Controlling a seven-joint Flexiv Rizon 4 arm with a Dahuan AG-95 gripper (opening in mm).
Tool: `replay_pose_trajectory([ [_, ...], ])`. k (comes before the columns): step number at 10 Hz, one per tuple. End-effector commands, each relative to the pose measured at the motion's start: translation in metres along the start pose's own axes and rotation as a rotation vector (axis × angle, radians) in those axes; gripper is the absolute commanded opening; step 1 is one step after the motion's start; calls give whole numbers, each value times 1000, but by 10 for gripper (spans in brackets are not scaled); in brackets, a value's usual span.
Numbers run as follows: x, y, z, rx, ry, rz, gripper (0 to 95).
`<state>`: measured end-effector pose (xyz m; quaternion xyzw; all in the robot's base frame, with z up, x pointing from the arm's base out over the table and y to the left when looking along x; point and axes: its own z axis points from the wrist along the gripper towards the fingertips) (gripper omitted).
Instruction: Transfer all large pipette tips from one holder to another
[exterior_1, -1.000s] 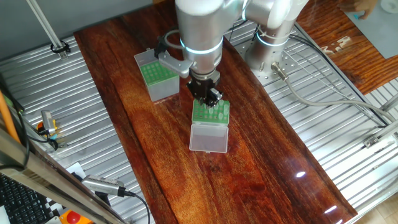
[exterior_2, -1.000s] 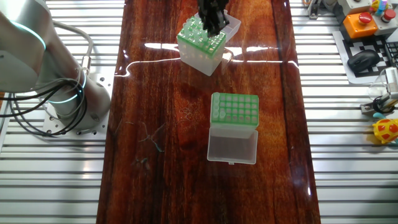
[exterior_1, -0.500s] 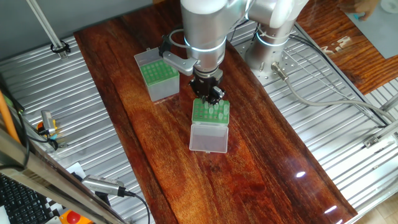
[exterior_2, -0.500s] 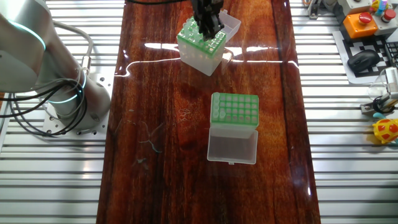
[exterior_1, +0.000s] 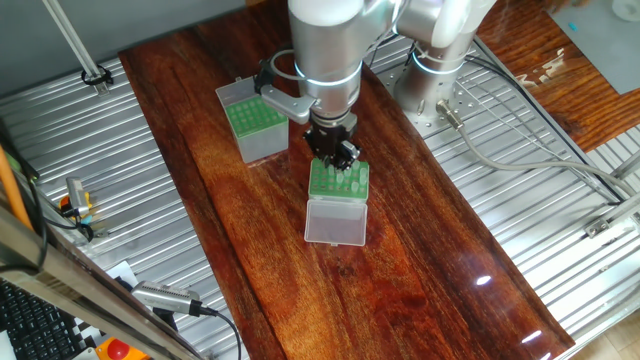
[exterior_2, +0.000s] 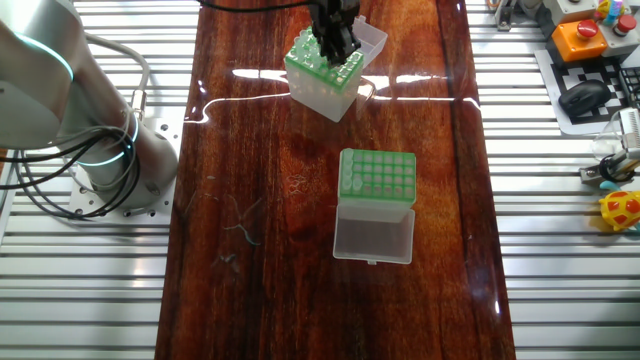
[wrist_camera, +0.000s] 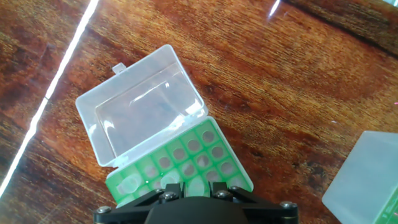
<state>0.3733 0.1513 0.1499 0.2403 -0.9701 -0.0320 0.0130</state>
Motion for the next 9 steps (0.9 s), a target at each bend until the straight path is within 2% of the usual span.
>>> replay_pose_trajectory([
  [1,-2,-1,2,1,-4,4,0],
  [2,-2,0,1,-12,-8,4,0],
  [4,-3,1,-8,-16,-4,3,0],
  [6,-3,2,-22,-16,-13,-1,0],
  [9,-4,1,-52,-25,-19,-8,0],
])
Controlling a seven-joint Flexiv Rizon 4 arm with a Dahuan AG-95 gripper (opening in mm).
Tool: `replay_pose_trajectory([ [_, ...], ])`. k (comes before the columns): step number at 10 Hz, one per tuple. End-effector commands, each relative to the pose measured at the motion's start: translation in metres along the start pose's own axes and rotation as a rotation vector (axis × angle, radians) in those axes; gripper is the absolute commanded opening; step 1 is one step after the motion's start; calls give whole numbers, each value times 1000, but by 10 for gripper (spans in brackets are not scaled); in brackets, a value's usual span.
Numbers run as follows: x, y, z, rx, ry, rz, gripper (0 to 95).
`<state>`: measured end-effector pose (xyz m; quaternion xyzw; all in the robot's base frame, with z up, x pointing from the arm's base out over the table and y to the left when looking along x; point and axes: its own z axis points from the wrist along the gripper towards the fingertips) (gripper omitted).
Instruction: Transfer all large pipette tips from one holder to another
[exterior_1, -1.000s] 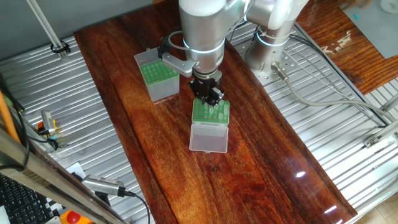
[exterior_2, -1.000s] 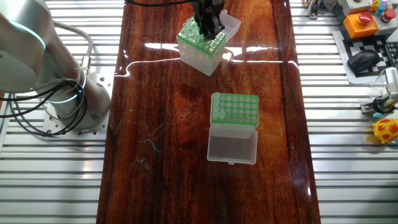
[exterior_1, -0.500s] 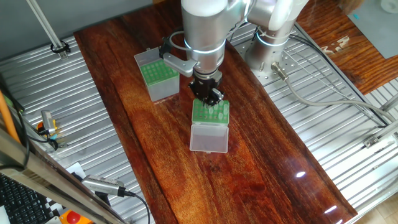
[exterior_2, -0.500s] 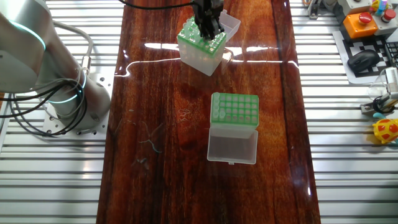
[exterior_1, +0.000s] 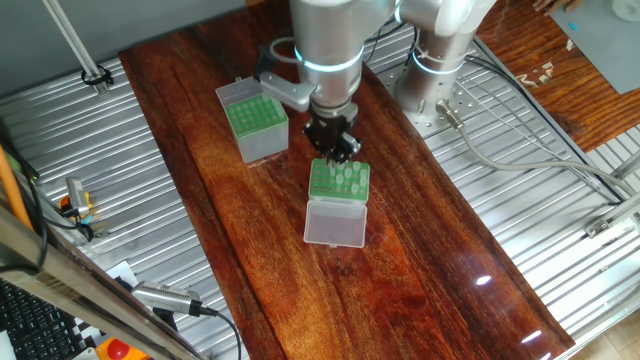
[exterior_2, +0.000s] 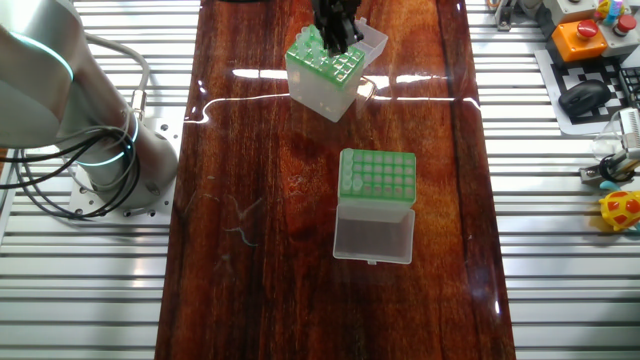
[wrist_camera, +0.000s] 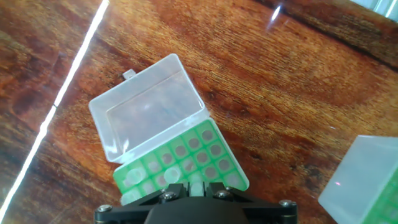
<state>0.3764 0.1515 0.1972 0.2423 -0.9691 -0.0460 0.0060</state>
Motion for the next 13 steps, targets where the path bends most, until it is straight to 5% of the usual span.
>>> replay_pose_trajectory([
  [1,-2,0,-20,-2,2,-10,0],
  [5,-4,5,-61,0,8,-25,0],
  [13,12,8,-97,-10,-3,-58,0],
])
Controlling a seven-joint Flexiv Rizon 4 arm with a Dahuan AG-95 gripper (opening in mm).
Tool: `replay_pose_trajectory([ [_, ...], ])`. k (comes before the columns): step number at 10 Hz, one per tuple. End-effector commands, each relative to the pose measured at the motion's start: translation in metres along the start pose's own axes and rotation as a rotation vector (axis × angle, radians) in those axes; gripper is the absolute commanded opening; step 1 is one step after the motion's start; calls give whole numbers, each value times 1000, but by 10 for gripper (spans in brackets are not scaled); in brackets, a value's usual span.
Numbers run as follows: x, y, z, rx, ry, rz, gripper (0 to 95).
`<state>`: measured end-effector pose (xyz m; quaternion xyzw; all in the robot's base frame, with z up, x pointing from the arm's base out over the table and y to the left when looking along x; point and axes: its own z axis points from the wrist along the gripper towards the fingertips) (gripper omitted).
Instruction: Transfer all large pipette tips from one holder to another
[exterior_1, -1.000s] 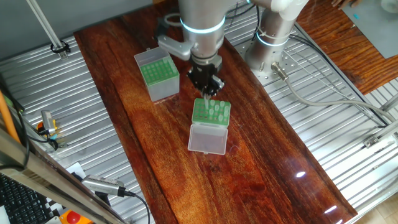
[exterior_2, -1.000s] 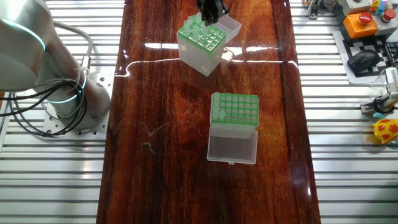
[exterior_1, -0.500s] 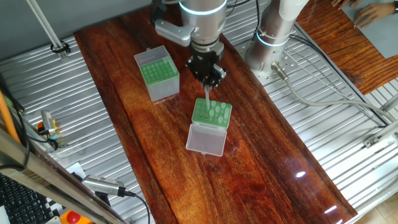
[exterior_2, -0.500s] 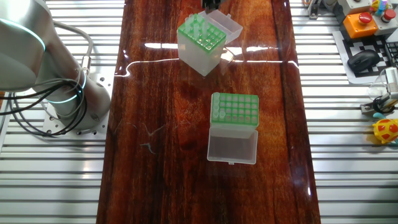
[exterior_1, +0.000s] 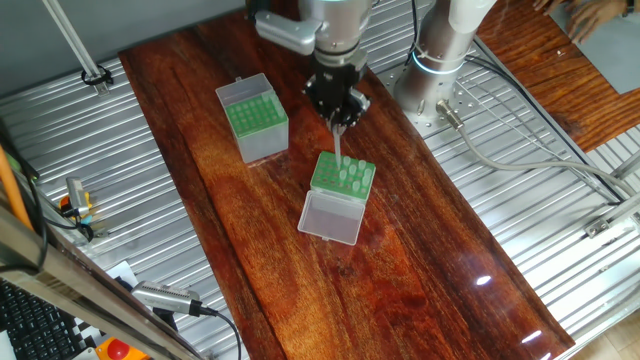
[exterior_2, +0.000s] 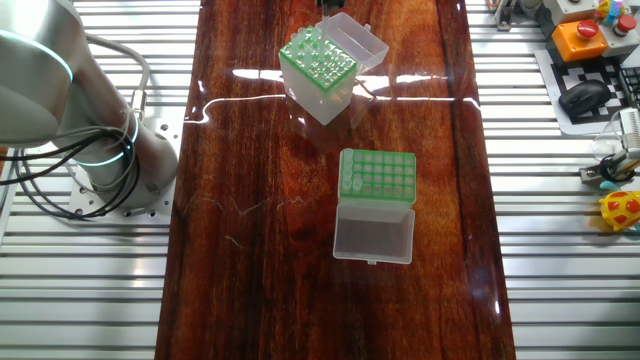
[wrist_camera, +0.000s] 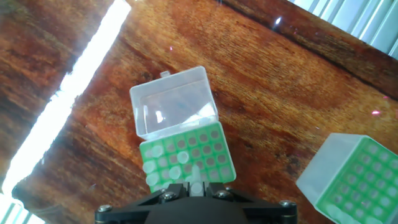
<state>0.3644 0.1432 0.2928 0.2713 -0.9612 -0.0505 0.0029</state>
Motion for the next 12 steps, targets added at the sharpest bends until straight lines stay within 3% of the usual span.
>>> replay_pose_trajectory([
  [1,-2,3,-3,-1,3,-9,0],
  [4,-5,5,-2,2,4,-6,0],
  [7,-5,5,-2,44,42,-10,0],
  [8,-1,-7,-1,43,37,-54,0],
  [10,8,-61,-3,31,36,-155,0],
  [12,11,-71,0,19,27,-173,0],
])
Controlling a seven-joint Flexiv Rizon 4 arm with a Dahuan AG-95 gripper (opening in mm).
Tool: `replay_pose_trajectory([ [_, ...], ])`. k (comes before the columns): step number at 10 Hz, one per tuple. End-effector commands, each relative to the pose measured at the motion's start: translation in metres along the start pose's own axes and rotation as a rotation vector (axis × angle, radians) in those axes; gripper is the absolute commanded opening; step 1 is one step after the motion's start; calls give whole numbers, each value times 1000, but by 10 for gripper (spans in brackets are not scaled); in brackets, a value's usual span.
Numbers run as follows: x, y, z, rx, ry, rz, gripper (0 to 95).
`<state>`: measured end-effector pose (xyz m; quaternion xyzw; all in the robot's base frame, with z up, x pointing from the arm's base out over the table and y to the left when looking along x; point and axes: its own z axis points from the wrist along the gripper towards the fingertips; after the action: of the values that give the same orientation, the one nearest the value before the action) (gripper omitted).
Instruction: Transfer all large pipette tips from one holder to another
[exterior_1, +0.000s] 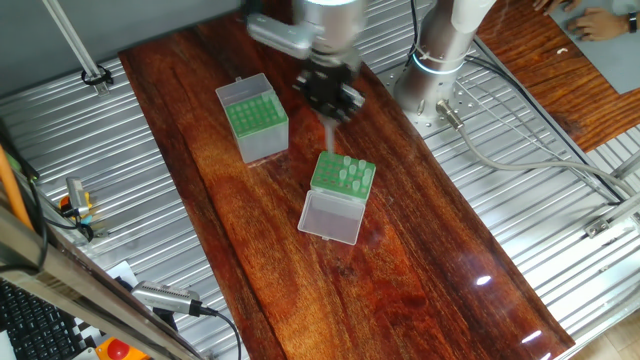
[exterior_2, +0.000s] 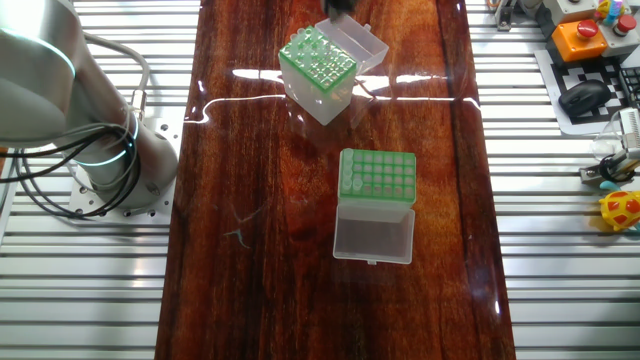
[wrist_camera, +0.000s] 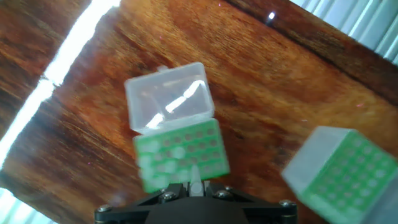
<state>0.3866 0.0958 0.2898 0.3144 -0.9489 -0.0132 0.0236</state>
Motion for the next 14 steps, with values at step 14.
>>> replay_pose_trajectory([
  [14,41,-107,-25,37,9,18,0],
])
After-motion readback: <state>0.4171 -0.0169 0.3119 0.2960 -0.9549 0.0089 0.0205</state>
